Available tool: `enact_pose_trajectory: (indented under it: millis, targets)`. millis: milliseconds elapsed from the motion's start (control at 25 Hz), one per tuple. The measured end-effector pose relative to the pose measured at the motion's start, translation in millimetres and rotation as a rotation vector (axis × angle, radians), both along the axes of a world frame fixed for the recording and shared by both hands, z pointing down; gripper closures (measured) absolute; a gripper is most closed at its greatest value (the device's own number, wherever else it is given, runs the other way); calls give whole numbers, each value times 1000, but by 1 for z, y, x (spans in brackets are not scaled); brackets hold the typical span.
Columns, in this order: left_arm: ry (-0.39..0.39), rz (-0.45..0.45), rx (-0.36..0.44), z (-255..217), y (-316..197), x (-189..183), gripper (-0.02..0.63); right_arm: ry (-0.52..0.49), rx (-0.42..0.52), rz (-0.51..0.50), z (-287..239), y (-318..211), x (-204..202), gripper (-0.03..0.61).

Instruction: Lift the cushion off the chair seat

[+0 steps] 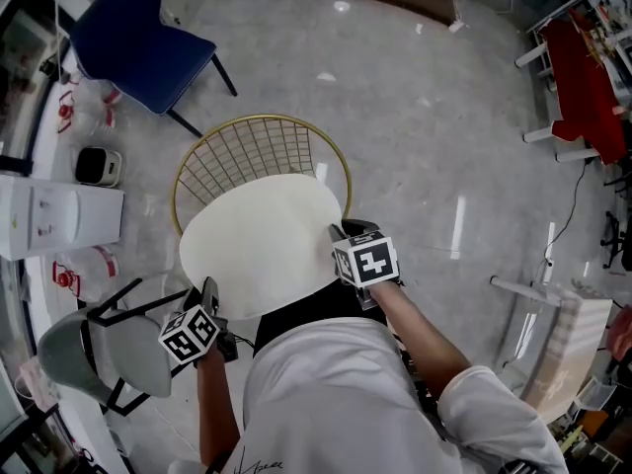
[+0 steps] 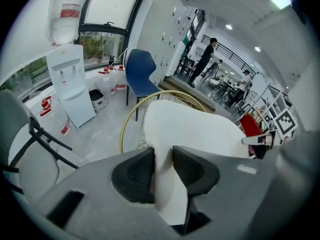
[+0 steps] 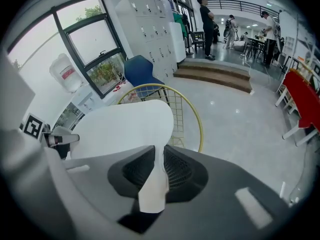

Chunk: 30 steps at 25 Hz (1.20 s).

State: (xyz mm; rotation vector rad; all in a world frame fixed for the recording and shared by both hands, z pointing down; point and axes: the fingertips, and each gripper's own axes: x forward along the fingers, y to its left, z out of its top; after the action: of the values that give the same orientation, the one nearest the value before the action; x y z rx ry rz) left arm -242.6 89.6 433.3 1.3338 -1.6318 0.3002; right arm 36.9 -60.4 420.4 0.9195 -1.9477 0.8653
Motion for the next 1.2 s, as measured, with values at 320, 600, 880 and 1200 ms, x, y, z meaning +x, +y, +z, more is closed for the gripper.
enact_pose_trajectory:
  millis: [320,600,880,1200]
  targets:
    - [-3,19,64,-26,1,-9,506,-40,13,-18,-29,3,-8,515]
    - [-9,41,98,-43,4,-14,512,-68,9,-38,-46,11,-13,522]
    - [-17,83,141,-58,-4,-13,518,-97,-1,-40,-56,12,-10,525]
    - [-4,101,158,-64,3,-4,528,-110,-5,-50,-59,22,-3,534]
